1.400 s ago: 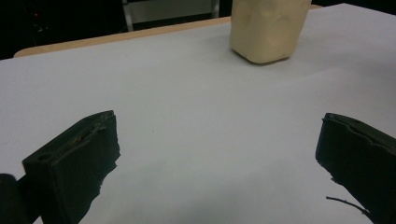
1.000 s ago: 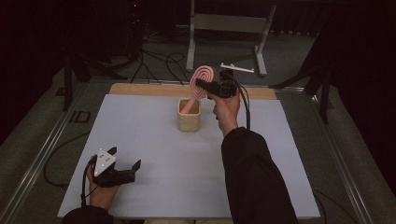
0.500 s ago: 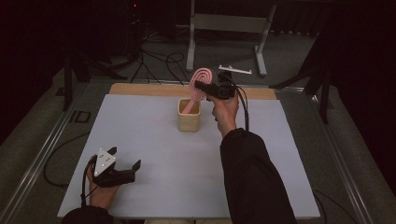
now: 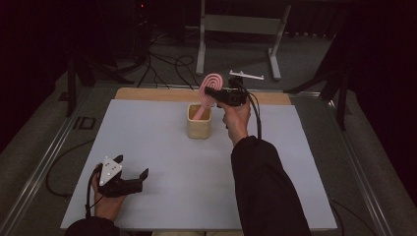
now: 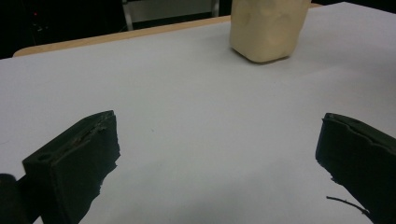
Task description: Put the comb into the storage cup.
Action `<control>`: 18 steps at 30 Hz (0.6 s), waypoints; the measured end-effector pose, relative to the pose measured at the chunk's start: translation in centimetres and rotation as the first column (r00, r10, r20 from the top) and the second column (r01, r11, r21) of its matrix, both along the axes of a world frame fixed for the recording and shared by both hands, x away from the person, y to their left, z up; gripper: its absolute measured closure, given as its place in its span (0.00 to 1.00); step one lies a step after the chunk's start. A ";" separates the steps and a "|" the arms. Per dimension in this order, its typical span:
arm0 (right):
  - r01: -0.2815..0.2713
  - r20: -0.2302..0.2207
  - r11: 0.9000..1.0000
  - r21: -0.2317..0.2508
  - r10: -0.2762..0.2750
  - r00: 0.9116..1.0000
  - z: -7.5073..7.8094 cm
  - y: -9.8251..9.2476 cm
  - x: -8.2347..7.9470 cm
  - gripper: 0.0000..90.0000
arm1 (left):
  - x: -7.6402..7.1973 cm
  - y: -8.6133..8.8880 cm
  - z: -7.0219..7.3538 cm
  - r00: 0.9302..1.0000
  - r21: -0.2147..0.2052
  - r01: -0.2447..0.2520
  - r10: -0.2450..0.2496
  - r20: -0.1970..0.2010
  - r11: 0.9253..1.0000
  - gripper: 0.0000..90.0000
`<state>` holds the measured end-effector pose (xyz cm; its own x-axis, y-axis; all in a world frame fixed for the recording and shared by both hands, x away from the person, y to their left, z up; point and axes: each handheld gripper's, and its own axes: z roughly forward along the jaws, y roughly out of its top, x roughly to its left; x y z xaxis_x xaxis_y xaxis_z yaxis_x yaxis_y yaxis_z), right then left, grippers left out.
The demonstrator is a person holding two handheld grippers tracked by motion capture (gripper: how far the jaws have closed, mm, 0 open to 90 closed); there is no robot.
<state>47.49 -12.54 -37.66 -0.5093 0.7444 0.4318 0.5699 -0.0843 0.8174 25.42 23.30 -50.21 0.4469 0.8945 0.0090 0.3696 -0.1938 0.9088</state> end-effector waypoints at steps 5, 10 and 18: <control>0.002 -0.006 1.000 -0.003 -0.002 1.000 -0.2 0.1 0.0 0.71 | 0.0 0.0 0.0 1.000 -0.003 -0.003 0.003 0.002 1.000 0.00; 0.004 -0.009 1.000 -0.007 -0.004 1.000 -0.5 0.2 0.0 0.71 | 0.0 0.0 0.0 1.000 -0.004 -0.006 0.006 0.003 1.000 0.00; 0.004 -0.007 1.000 -0.018 -0.004 1.000 -0.7 0.5 0.0 0.71 | 0.0 0.0 0.0 1.000 -0.005 -0.008 0.008 0.005 1.000 0.00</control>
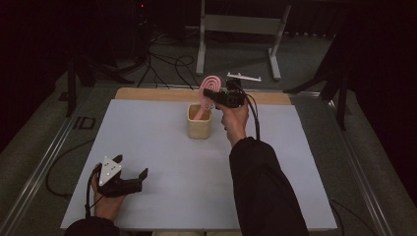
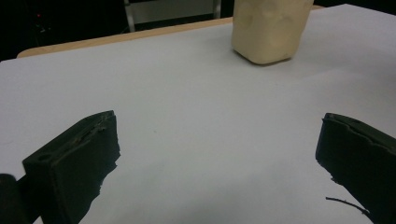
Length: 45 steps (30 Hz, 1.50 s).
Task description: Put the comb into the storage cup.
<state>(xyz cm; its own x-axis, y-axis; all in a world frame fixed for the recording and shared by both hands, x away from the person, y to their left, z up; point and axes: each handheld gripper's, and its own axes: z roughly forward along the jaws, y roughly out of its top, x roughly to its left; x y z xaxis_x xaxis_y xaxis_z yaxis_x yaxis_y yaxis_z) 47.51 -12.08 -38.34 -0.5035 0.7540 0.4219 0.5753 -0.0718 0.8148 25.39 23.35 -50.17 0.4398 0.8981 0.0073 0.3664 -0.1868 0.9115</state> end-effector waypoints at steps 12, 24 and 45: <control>0.002 -0.003 1.000 -0.011 -0.002 1.000 -0.5 0.2 0.0 0.71 | 0.0 0.0 0.0 1.000 -0.001 0.001 -0.001 0.000 1.000 0.00; -0.003 -0.008 0.999 -0.033 0.003 1.000 -1.0 0.8 0.1 0.70 | 0.0 0.0 0.0 1.000 0.001 0.001 -0.001 0.000 1.000 0.00; -0.002 -0.018 0.999 -0.049 0.001 1.000 -2.0 1.1 0.1 0.70 | 0.1 0.0 0.0 1.000 0.007 -0.004 0.004 -0.007 1.000 0.00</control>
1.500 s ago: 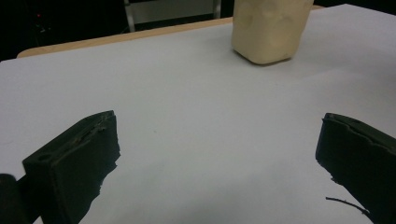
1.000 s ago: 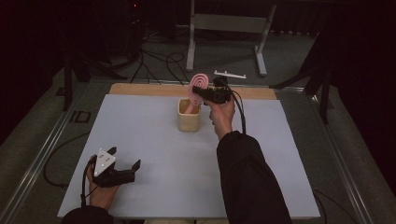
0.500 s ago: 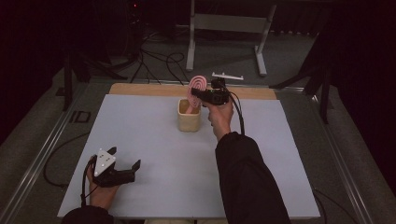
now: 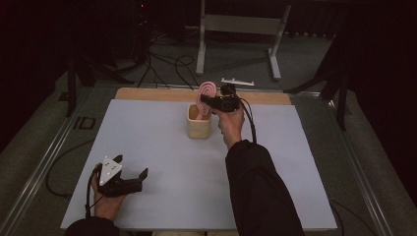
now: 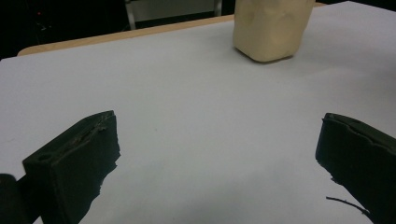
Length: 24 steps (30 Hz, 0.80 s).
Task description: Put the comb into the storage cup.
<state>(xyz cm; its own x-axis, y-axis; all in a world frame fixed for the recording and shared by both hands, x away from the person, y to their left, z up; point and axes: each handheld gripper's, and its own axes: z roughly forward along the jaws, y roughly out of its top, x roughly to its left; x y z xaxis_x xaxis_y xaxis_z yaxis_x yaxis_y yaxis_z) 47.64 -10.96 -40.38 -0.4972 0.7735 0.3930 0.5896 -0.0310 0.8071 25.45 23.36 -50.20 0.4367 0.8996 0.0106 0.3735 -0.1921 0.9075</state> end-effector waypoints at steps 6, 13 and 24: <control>0.000 -0.002 1.000 -0.007 0.000 1.000 -0.1 0.1 0.0 0.70 | 0.0 0.0 0.0 1.000 0.000 -0.001 0.001 0.001 1.000 0.00; -0.002 -0.005 1.000 -0.008 0.002 1.000 -0.3 0.3 0.2 0.70 | 0.0 0.0 0.0 1.000 0.000 0.000 0.000 -0.001 1.000 0.00; 0.003 -0.011 1.000 0.009 -0.003 1.000 -0.6 0.2 0.6 0.70 | 0.0 0.0 0.0 1.000 -0.002 0.000 0.000 0.002 1.000 0.00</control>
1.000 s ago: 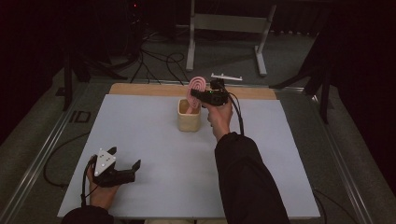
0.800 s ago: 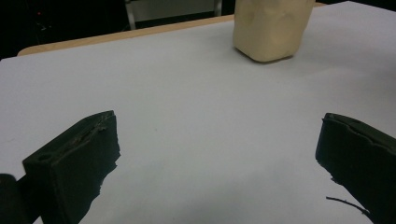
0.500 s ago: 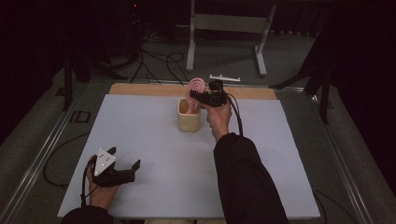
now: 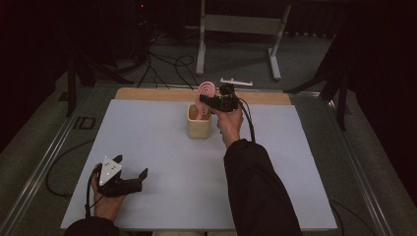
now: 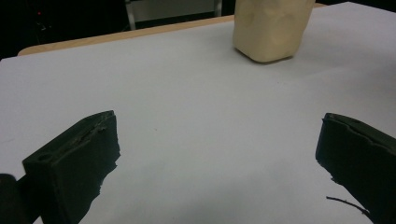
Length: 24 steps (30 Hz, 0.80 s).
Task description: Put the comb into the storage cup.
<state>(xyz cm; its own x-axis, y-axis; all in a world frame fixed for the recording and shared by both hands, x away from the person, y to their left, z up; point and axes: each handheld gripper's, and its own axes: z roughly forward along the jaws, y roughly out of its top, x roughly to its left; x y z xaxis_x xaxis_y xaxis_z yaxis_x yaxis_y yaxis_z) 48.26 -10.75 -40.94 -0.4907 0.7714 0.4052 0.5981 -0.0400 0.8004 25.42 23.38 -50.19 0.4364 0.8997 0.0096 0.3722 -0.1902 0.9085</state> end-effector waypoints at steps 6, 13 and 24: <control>-0.001 -0.010 1.000 0.014 0.001 1.000 -0.1 0.0 0.4 0.70 | 0.0 0.0 0.0 1.000 -0.001 0.000 0.000 -0.001 1.000 0.00; -0.014 -0.018 1.000 0.013 0.014 1.000 0.1 0.3 0.4 0.70 | 0.0 0.0 0.0 1.000 -0.002 0.000 0.000 -0.002 1.000 0.00; 0.010 -0.035 0.999 0.031 -0.009 0.999 -0.4 -0.5 1.0 0.70 | 0.0 0.0 0.0 1.000 -0.003 0.001 -0.001 -0.005 1.000 0.00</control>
<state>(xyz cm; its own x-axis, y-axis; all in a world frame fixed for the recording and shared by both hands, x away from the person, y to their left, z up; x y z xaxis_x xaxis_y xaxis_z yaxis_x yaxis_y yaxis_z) 49.28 -11.21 -41.39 -0.4684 0.7631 0.4454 0.6247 -0.0704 0.7777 25.43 23.38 -50.24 0.4372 0.8994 0.0047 0.3767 -0.1878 0.9071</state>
